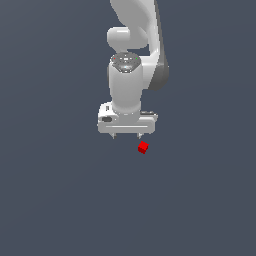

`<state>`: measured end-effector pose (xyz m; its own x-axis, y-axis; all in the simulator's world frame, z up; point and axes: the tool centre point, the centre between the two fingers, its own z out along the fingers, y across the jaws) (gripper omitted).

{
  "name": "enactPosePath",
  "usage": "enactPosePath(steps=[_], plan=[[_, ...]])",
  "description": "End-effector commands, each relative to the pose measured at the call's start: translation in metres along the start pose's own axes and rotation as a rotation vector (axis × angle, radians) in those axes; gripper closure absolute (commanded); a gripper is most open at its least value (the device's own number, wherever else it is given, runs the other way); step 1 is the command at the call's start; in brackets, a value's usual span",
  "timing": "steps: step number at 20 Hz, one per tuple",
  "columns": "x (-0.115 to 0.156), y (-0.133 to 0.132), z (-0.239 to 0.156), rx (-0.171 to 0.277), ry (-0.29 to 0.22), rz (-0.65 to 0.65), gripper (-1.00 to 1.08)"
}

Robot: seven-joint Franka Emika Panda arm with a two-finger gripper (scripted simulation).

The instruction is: Pick up the red cube and move it to a goal position.

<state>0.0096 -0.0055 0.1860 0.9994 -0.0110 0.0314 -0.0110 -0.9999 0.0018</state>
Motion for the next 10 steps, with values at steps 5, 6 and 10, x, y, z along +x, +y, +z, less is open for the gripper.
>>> enactPosePath(steps=[5,6,10], plan=[[-0.001,-0.001,0.003,0.000,0.000,0.009,-0.92],[-0.002,-0.002,0.004,0.000,-0.001,0.014,-0.92],[-0.006,-0.005,0.013,-0.001,-0.002,0.044,-0.92]])
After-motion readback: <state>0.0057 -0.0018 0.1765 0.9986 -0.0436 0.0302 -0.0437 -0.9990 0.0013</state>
